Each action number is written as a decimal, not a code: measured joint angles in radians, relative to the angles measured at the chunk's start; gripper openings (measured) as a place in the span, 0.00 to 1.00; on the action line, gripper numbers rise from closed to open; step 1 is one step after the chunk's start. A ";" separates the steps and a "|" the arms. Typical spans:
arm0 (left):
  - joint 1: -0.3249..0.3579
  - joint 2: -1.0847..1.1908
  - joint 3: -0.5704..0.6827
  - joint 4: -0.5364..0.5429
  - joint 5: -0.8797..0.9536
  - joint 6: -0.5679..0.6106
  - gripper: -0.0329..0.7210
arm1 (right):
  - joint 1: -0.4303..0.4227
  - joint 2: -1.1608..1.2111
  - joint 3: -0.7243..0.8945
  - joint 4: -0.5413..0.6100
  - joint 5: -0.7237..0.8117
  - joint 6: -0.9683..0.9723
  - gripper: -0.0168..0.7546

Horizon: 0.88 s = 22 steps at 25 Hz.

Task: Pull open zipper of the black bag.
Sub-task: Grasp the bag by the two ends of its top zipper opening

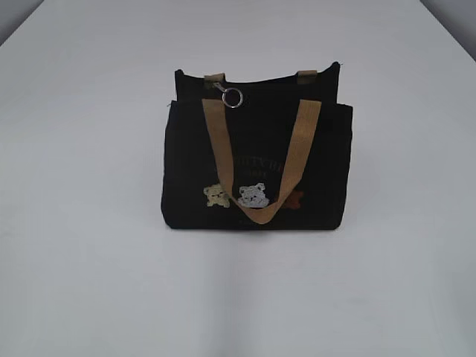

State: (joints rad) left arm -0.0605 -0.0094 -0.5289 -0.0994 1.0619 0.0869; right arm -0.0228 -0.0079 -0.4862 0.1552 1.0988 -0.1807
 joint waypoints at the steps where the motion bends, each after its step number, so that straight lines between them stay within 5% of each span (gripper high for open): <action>1: 0.000 0.000 0.000 -0.025 -0.004 0.001 0.32 | 0.000 0.000 0.000 0.000 0.000 0.000 0.62; 3: 0.000 0.025 -0.005 -0.105 -0.030 0.049 0.32 | 0.000 0.000 0.001 0.000 0.000 0.000 0.62; 5: 0.000 0.088 -0.009 -0.243 -0.154 0.216 0.36 | 0.000 0.000 0.001 0.000 0.000 0.000 0.62; 11: -0.001 0.540 0.011 -0.907 -0.531 1.128 0.55 | 0.000 0.000 0.001 0.000 0.000 0.000 0.62; 14: -0.001 0.869 0.009 -1.320 -0.510 1.675 0.58 | 0.000 0.000 0.001 0.000 0.000 -0.001 0.62; 16: -0.001 1.076 0.000 -1.492 -0.430 1.976 0.58 | 0.000 0.000 0.001 0.000 0.000 -0.001 0.62; 18: -0.002 1.234 -0.021 -1.576 -0.318 2.179 0.58 | 0.000 0.000 0.001 0.001 0.000 -0.001 0.62; 22: -0.031 1.487 -0.097 -1.621 -0.256 2.336 0.59 | 0.000 0.000 0.001 0.021 0.000 0.008 0.62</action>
State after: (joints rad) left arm -0.0916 1.4777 -0.6260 -1.7202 0.8057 2.4229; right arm -0.0228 -0.0079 -0.4853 0.1759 1.0988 -0.1726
